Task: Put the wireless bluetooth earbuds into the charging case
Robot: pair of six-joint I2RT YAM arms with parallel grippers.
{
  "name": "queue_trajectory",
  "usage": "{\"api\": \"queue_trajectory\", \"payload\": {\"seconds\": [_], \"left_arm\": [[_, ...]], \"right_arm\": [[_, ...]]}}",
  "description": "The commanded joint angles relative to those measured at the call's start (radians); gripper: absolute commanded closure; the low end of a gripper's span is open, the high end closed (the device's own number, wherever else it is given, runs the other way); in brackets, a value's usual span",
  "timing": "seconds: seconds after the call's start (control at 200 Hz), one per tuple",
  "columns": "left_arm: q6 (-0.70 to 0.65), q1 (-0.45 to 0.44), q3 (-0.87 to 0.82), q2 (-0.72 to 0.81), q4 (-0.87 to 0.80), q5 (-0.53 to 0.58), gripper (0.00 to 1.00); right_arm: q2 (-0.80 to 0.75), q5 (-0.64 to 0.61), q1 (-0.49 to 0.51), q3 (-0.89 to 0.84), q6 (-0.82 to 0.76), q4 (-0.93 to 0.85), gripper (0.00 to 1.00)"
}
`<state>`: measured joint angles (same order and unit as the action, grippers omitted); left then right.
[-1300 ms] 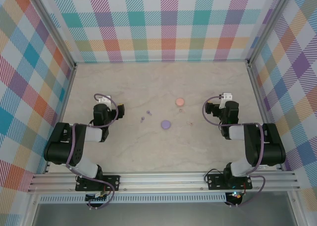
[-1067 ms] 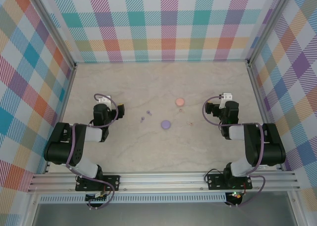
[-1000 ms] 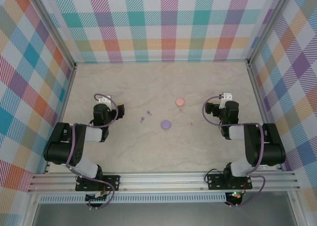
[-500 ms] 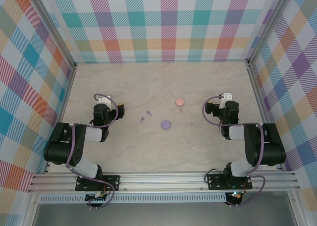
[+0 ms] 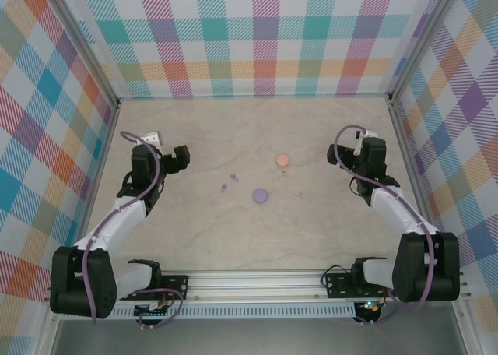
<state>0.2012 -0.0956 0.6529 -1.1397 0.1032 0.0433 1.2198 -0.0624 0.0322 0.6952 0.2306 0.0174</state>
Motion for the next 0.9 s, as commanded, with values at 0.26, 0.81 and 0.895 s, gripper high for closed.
{"api": "queue_trajectory", "payload": {"seconds": [0.26,0.81,0.895], "left_arm": [[0.332,-0.069,0.016,0.123,-0.317,-0.309,0.0],[0.284,-0.426,0.296,-0.361,-0.372,-0.378,0.44],[0.284,-0.438,0.331,-0.422,-0.367,-0.39,0.5]], "right_arm": [[-0.041,0.483,0.052,0.015,0.141,-0.324,0.0],[0.196,0.483,0.434,0.03,0.319,-0.174,0.32],[0.232,0.484,0.458,0.027,0.349,-0.131,0.45]]}}
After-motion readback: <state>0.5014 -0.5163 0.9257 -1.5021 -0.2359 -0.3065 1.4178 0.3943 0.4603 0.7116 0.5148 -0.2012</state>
